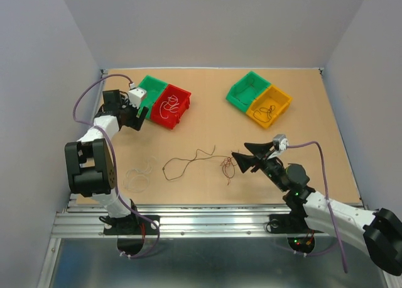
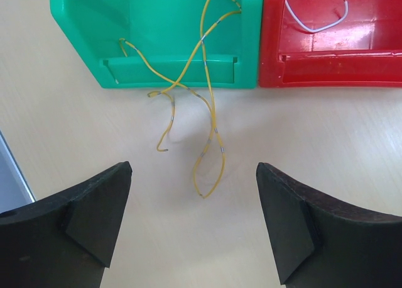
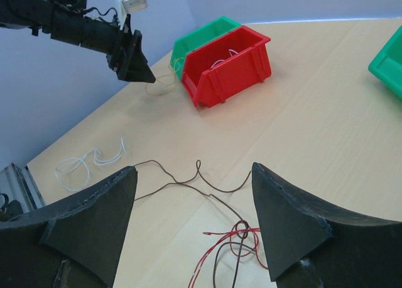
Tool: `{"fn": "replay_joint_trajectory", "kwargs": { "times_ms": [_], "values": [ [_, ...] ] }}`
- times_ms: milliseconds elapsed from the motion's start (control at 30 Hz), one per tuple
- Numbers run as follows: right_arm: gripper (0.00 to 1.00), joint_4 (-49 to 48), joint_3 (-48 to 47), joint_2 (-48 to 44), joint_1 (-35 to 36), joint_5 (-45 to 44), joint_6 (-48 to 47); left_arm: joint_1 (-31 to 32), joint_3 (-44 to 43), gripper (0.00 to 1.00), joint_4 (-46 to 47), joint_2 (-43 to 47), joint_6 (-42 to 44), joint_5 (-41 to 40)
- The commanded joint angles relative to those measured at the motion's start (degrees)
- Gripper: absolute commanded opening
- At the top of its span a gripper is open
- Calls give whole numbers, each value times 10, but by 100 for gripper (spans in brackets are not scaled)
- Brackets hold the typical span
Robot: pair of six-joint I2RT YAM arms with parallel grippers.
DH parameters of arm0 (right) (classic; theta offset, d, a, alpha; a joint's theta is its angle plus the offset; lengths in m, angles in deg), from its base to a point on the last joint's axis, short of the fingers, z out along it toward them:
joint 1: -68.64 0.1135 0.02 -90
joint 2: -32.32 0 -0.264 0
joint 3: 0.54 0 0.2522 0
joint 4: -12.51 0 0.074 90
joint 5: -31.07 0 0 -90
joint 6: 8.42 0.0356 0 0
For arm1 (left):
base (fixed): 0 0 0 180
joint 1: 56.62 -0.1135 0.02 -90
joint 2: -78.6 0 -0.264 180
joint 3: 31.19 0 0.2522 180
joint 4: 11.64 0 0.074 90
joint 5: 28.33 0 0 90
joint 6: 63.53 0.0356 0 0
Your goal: Untangle the cables
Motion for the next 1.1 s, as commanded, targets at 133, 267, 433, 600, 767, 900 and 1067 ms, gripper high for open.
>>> {"fn": "replay_joint_trajectory", "kwargs": {
  "times_ms": [133,267,433,600,767,900,1067],
  "values": [
    [79,-9,9,-12,2,-11,1,-18,-9,89,18,-37,29,-2],
    [79,-9,7,-10,2,-12,0,-19,-23,86,10,-67,31,4],
    [79,-9,5,-6,3,-9,0,-19,-48,80,-6,-100,29,15],
    [79,-9,3,-6,2,-10,-1,-19,-72,73,-14,-130,29,15],
    [79,-8,3,-5,2,-11,-1,-19,-80,65,-12,-144,29,8],
    [79,-8,3,-5,2,-9,0,-18,-84,52,-9,-158,27,4],
    [79,-8,2,-5,3,-9,0,-19,-85,13,-6,-162,24,11]
  ]
}}
